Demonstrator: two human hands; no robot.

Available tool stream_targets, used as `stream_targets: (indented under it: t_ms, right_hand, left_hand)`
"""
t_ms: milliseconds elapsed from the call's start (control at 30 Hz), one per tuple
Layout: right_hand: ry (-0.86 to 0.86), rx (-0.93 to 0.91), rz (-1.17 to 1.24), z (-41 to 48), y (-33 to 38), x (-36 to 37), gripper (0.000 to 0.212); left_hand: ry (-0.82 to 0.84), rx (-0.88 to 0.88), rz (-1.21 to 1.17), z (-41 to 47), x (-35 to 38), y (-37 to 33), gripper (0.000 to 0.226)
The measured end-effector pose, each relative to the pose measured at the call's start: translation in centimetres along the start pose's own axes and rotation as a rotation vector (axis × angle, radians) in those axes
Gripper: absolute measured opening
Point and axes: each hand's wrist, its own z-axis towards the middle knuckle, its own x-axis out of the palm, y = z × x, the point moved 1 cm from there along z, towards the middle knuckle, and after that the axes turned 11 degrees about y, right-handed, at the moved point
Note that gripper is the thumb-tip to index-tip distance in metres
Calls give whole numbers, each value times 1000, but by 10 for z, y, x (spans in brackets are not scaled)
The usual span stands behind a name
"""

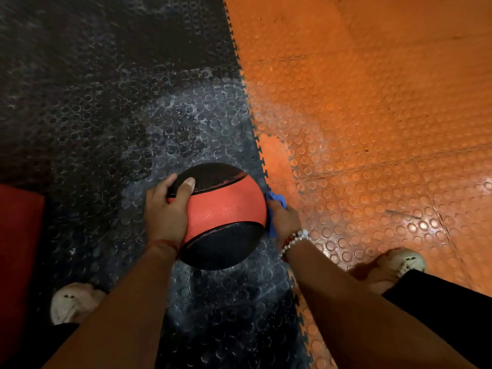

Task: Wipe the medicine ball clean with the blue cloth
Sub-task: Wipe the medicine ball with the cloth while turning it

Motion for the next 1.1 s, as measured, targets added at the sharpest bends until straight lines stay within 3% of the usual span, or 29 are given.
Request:
stream_targets:
  t_ms: [100,200,267,367,467,533,600,700,800,1000,1100]
  right_hand:
    - [-118,-195,-64,-32,7,8,18]
    - [-86,-557,-335,-70,22,22,9]
    - [-58,-645,-468,-70,17,26,13]
    - [-77,-597,-335,-50,8,17,14]
    - [-145,-295,-190,-27,10,6,18]
    - [-142,-192,-130,-23,19,2,25]
    - [-149,-305,-179,-31,31,7,32]
    - [-76,-617,-442,-63,31,26,18]
    - [-32,-704,-553,-78,15,30,29]
    - [-212,-523,-287,-55,7,17,11]
    - [-213,-291,-46,-46,8,11,22]
  left_hand:
    - [-22,-2,16,-1,0,2,61]
    - [-64,-26,40,-2,2,2,61]
    - [-105,-41,63,-6,5,2,63]
    - [-162,-69,47,-16,9,2,69]
    - [-184,-109,62,-23,15,-3,68]
    - [-190,-144,59,-27,20,-8,69]
    - [-193,-151,65,-31,22,-14,69]
    - [-195,-175,46,-29,20,-14,67]
    - [-201,-207,33,-31,18,-13,66]
    - [-200,-212,59,-44,22,-19,65]
    - [-177,-204,17,-46,20,-20,65]
